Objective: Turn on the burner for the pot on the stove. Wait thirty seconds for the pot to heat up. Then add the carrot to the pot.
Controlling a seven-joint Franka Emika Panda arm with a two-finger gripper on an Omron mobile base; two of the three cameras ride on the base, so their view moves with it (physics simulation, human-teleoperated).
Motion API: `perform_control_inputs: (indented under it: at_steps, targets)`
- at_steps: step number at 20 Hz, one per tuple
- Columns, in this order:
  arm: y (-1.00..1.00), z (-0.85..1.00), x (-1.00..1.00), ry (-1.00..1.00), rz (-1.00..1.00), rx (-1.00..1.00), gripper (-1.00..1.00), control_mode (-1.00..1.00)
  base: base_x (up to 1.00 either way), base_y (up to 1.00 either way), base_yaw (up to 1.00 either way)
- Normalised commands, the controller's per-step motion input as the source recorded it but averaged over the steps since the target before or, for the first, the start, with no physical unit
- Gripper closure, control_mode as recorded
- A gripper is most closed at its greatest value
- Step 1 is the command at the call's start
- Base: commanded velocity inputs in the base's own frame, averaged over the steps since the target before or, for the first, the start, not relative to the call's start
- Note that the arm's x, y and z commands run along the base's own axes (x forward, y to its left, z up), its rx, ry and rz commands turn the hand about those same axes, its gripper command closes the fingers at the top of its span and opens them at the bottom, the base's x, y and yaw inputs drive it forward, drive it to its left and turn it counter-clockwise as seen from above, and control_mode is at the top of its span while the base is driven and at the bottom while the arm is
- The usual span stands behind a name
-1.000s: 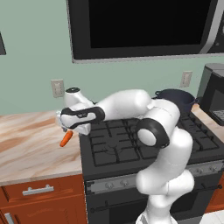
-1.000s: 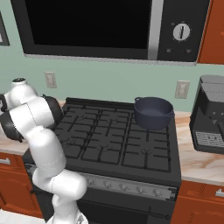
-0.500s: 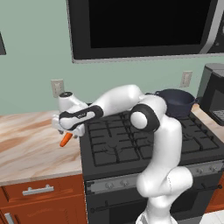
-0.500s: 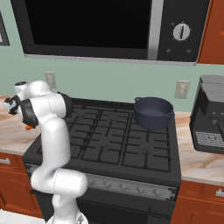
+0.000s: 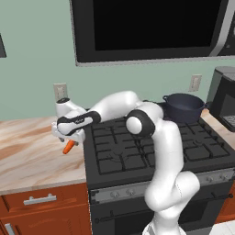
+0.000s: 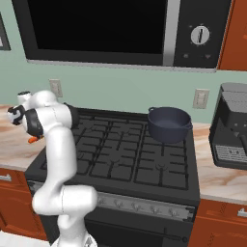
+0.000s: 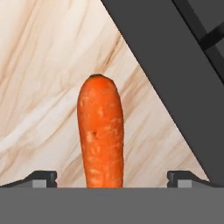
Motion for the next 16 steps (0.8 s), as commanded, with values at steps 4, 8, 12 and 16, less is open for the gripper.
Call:
perform_control_inputs:
  at_steps: [4,8,12,16]
  targets:
    - [0.00,-0.30,0.20,0.00,0.00,-0.02,-1.00,-1.00,0.00,0.00,0.00]
    - [0.00,-0.39,0.01,0.00,0.00,-0.02,-1.00,-1.00,0.00,0.00,0.00]
    - [0.00,-0.43,0.00,-0.01,0.00,0.00,-1.00,-1.00,0.00,0.00,0.00]
    - [-0.01,-0.46,0.00,-0.02,0.00,0.00,-1.00,-1.00,0.00,0.00,0.00]
